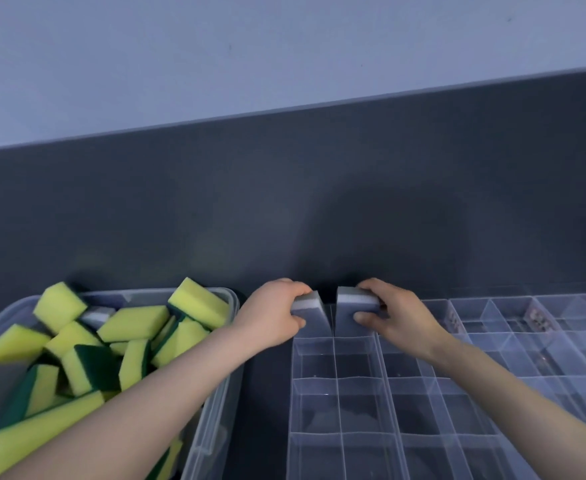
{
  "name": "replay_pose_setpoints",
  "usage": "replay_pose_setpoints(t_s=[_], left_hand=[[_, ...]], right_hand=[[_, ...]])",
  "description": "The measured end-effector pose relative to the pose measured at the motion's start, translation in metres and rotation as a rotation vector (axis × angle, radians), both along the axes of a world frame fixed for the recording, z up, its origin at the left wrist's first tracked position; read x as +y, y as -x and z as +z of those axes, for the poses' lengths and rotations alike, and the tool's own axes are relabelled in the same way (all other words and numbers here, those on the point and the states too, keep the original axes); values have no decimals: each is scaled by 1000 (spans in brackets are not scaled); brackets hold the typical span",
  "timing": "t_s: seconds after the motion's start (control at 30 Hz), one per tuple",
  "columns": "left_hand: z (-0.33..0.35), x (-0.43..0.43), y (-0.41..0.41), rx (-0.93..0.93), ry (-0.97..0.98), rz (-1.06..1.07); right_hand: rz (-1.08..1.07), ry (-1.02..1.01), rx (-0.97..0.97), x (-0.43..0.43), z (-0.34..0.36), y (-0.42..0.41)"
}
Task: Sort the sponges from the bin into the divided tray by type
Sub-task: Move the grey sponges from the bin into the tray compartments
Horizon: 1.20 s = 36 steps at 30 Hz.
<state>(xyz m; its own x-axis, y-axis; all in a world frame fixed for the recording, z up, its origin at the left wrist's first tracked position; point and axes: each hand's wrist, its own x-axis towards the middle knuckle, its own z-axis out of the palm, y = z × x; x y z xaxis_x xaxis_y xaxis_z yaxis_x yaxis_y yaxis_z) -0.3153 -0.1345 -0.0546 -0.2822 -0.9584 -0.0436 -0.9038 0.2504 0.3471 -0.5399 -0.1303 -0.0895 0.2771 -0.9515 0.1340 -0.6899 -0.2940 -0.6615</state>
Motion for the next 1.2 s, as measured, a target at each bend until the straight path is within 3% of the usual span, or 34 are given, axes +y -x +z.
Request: replay_pose_setpoints(t_s=[0.27,0.43,0.6,0.9,1.07,1.2], left_hand=[[-1,-14,15,-150,-72,-50],[-12,-12,18,-153,-75,-47],[-22,-7,20,-141,-52,-3],[-11,4,12,-130,-89,-19],[10,32,-18,9,125,55],[24,62,-54,87,228,120]], right_hand=[[-10,-18,212,-13,8,-5],[18,-86,404,-12,1,-14],[3,-69,458,-10,-6,-21],[29,21,475,0,7,-21],[34,240,295,23,32,-38],[83,269,187,39,44,-69]])
